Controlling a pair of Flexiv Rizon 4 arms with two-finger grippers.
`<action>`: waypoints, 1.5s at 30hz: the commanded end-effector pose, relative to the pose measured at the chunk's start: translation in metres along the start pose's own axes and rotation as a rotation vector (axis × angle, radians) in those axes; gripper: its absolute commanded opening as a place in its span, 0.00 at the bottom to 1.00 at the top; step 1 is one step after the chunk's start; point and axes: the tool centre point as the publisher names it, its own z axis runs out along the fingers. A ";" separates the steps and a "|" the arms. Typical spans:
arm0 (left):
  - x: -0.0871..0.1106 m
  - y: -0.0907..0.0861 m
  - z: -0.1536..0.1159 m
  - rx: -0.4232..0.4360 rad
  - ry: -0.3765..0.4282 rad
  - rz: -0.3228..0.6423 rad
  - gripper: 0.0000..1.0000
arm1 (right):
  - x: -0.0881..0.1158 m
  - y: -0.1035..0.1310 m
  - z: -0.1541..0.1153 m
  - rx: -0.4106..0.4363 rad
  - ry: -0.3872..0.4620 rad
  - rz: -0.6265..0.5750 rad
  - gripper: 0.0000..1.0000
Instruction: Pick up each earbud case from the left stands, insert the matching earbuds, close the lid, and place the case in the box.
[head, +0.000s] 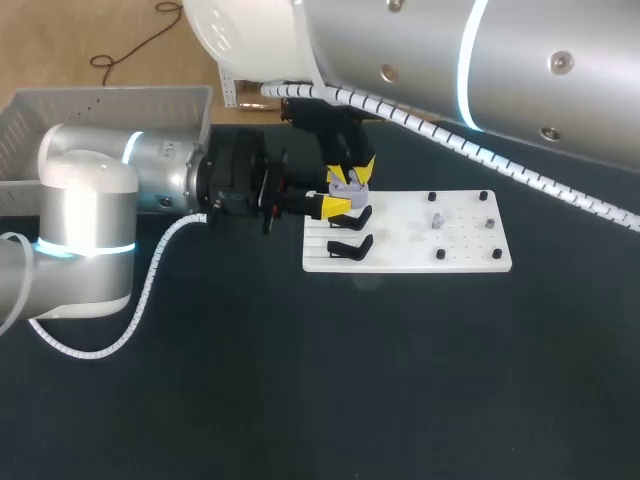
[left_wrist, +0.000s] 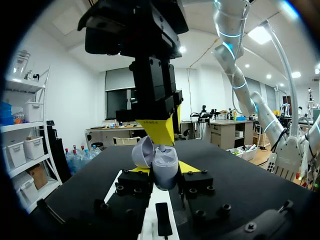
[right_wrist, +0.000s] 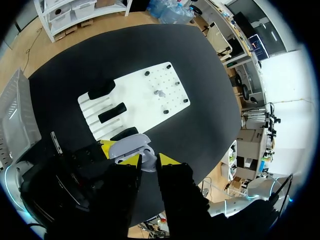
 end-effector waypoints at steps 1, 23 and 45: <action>0.000 -0.002 0.000 -0.006 -0.001 0.002 0.00 | 0.000 -0.001 0.003 0.001 0.000 0.002 0.00; 0.000 -0.002 0.000 -0.006 -0.001 0.002 0.00 | 0.017 -0.017 -0.015 -0.087 -0.017 -0.008 1.00; 0.000 -0.002 0.000 -0.006 -0.001 0.002 0.00 | 0.000 -0.113 -0.039 -0.579 -0.110 -0.345 0.74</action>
